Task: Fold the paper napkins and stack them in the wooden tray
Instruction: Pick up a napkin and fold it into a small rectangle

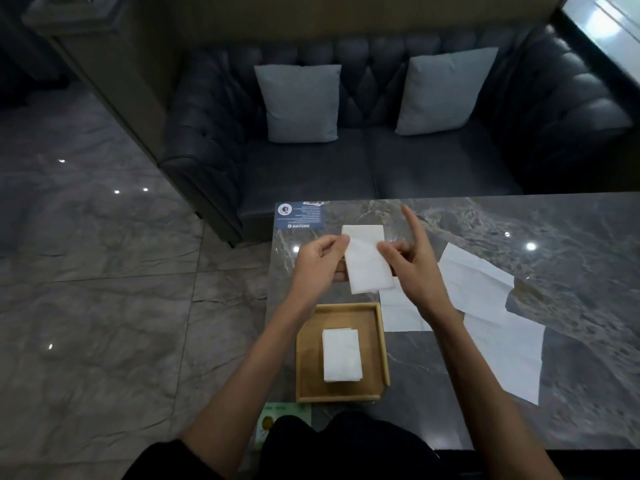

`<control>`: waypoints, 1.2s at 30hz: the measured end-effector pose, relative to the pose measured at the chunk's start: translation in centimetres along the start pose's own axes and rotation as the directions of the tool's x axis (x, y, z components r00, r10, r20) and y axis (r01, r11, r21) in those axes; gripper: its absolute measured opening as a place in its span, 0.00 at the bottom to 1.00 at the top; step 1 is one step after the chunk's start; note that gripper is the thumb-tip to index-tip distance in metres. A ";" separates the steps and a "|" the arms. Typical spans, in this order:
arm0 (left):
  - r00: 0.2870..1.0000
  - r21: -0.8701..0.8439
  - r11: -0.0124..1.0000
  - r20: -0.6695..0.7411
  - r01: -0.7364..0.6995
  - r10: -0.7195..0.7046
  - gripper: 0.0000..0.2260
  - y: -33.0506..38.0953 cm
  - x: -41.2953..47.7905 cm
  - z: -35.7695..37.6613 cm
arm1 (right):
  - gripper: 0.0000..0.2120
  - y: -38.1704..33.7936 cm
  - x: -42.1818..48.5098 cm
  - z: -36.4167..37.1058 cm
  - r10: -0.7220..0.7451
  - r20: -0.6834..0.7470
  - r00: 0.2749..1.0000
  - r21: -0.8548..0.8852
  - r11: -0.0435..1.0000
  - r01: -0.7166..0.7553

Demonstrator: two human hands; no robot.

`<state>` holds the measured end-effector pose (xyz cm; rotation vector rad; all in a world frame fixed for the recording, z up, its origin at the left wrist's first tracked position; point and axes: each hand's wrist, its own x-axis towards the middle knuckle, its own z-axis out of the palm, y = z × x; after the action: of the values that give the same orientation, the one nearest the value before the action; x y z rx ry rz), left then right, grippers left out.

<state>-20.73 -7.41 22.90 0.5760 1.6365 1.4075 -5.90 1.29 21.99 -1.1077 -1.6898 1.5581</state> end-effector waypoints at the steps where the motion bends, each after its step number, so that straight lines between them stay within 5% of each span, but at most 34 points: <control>1: 1.000 0.001 1.000 -0.018 -0.001 0.001 0.08 -0.2 -0.1 0.2 | 0.33 0.2 -0.2 0.3 -0.033 -0.024 0.999 0.008 0.999 0.033; 7: 0.993 0.054 0.996 -0.089 -0.071 0.076 0.07 -0.8 -0.8 0.5 | 0.28 1.1 -1.5 0.0 -0.130 0.067 0.989 -0.031 0.991 0.132; 12: 0.983 0.040 0.985 0.091 -0.166 0.162 0.24 -2.0 -2.3 -0.2 | 0.12 2.7 -3.0 0.6 -0.170 -0.058 0.984 -0.092 0.982 0.164; 15: 0.967 0.079 0.972 0.152 -0.220 0.206 0.17 -3.2 -3.3 -1.2 | 0.10 3.7 -4.1 0.6 -0.101 -0.041 0.994 -0.080 0.992 0.098; 19: 0.974 0.107 0.983 0.190 -0.147 0.125 0.20 -6.1 -3.6 -2.6 | 0.21 5.6 -5.9 0.2 -0.018 0.163 0.986 -0.030 0.999 0.023; 27: 0.979 0.530 0.848 0.171 0.004 -0.112 0.30 -19.4 -4.5 -2.5 | 0.21 17.1 -9.5 4.5 0.138 0.129 0.982 -0.348 0.934 -0.086; 36: 0.968 0.672 0.734 0.107 0.098 -0.227 0.33 -26.6 -4.3 -2.7 | 0.24 25.6 -10.8 7.8 0.272 0.148 0.951 -0.645 0.755 -0.116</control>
<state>-15.77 -19.00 -1.09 0.9061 1.9700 0.5787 -2.53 -12.70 -3.08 -1.5148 -2.4396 1.2922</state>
